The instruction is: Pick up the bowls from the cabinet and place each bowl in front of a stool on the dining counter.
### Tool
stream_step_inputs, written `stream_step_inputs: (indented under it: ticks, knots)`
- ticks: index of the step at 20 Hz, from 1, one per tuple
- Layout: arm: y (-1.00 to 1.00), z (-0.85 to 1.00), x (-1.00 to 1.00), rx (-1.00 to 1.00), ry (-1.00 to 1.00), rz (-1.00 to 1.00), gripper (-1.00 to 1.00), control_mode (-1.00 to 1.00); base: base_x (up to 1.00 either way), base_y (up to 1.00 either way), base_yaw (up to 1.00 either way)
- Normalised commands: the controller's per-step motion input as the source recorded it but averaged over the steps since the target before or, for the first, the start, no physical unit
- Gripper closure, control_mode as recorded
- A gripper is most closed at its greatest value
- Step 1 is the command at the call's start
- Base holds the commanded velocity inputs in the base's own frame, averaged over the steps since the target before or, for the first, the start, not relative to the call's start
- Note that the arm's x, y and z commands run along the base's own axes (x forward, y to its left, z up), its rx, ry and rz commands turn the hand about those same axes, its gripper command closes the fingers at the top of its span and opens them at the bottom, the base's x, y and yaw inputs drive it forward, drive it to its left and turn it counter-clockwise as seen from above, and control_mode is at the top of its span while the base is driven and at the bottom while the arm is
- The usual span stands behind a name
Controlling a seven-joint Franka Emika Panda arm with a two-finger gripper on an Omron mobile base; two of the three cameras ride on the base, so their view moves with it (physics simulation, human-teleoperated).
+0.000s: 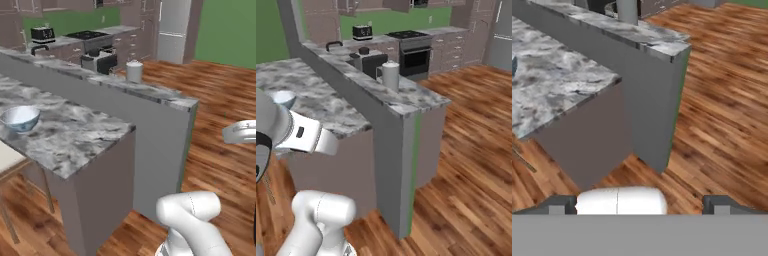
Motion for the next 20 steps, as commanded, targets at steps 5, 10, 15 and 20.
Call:
stream_step_inputs:
  ticks: [5, 10, 15, 20]
  knots:
    - [0.0, 0.0, 0.0, 0.0, 0.0, 0.0, -1.0, 1.0, 0.0, -0.34, -0.84]
    - [0.0, 0.0, 0.0, 0.0, 0.0, 0.0, -1.0, 1.0, 0.03, -0.52, -0.79]
    - [0.0, 0.0, 0.0, 0.0, 0.0, 0.0, -1.0, 1.0, 0.45, -0.5, -0.64]
    - [0.0, 0.0, 0.0, 0.0, 0.0, 0.0, -1.0, 1.0, 1.0, -0.81, -0.03]
